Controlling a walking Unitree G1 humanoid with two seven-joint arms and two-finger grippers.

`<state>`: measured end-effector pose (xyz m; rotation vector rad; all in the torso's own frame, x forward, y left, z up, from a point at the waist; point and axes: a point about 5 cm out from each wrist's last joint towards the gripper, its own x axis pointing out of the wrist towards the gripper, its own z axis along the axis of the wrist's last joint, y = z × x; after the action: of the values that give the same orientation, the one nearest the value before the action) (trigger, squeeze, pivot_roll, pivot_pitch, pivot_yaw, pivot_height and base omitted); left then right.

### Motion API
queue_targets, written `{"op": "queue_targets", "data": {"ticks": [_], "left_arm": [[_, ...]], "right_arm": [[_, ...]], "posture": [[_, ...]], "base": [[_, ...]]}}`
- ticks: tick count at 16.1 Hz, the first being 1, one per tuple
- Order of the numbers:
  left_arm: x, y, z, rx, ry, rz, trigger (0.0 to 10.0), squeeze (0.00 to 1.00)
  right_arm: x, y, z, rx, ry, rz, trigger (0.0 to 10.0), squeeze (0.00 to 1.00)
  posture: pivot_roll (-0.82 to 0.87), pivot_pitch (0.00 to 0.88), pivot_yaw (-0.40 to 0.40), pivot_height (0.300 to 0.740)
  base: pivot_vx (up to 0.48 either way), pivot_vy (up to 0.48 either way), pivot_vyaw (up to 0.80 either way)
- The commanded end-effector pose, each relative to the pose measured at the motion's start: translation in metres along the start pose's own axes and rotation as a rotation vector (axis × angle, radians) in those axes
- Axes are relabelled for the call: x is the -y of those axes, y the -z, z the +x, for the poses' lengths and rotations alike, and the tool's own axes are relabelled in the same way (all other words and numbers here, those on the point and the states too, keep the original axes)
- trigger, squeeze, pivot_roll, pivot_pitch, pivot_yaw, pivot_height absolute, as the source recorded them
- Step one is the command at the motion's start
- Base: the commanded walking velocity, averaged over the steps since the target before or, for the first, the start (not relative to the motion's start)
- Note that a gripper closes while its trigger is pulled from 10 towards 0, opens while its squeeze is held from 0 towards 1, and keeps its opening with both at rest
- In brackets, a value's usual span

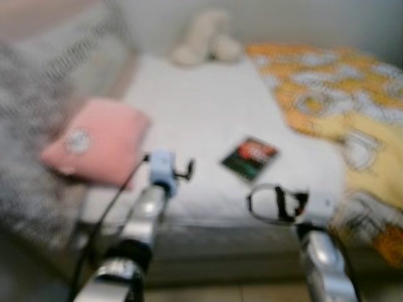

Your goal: Clean up the room

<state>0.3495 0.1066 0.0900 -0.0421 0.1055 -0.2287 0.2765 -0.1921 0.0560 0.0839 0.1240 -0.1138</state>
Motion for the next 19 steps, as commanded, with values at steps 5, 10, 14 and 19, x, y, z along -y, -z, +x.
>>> {"op": "queue_targets", "data": {"ticks": [5,10,14,19], "left_arm": [[-0.006,-0.006,0.003,0.016,0.007,0.028,10.0,0.00],[-0.006,-0.006,0.004,0.015,0.025,0.042,10.0,0.00],[-0.017,-0.014,0.011,-0.007,-0.054,0.093,10.0,0.00],[-0.041,-0.012,0.014,-0.105,-0.202,0.136,10.0,0.00]], "right_arm": [[-0.006,-0.003,0.005,0.017,-0.012,-0.009,10.0,0.00],[-0.006,0.001,0.002,0.009,-0.013,-0.005,10.0,0.00],[-0.003,0.009,-0.006,-0.004,-0.002,-0.019,10.0,0.00],[0.012,0.013,-0.042,-0.036,0.011,-0.042,10.0,0.00]], "posture": [[0.04,0.000,0.038,0.740],[0.03,0.000,0.042,0.740],[0.00,0.000,0.047,0.740],[-0.07,0.111,-0.028,0.740]], "base": [[0.480,0.000,0.00],[0.480,0.000,-0.70],[0.480,0.000,-0.33],[0.181,0.000,0.00]]}}
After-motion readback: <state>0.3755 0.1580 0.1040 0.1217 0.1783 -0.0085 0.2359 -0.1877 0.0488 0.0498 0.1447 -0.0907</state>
